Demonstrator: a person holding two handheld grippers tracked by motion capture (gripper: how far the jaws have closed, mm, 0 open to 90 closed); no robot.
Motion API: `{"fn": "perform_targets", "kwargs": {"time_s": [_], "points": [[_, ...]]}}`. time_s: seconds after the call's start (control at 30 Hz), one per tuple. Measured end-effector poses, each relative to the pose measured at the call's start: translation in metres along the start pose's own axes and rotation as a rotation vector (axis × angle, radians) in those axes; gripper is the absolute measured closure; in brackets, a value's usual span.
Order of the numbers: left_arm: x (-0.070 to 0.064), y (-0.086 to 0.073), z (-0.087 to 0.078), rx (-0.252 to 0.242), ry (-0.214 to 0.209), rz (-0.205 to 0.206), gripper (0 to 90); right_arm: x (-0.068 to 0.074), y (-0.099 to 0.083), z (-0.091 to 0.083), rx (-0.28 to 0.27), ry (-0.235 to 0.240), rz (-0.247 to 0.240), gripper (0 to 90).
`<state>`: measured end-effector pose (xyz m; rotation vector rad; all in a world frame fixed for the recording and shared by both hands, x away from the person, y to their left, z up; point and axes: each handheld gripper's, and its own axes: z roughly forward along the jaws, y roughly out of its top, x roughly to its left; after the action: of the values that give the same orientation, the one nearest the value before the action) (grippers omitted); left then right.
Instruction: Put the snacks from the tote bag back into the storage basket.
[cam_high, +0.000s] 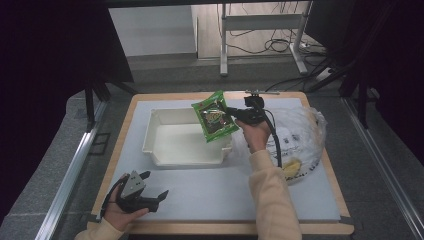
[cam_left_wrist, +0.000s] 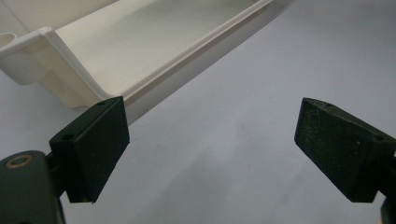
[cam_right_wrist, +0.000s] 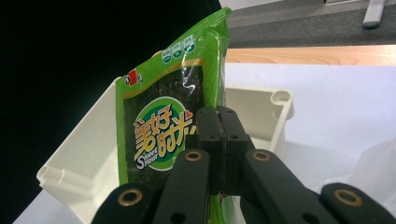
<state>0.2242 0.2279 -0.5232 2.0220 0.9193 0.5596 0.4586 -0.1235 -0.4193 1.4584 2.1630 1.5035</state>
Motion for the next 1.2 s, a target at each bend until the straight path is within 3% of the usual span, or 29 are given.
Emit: {"fn": "perform_targets", "kwargs": {"time_s": [0.8, 1.2], "points": [[0.000, 0.000, -0.001, -0.006, -0.001, 0.000, 10.3, 0.021, -0.006, 0.026, 0.002, -0.007, -0.004, 90.0], [0.000, 0.000, -0.001, -0.004, 0.003, -0.001, 10.3, 0.031, -0.009, 0.040, 0.009, 0.013, 0.001, 90.0]]}}
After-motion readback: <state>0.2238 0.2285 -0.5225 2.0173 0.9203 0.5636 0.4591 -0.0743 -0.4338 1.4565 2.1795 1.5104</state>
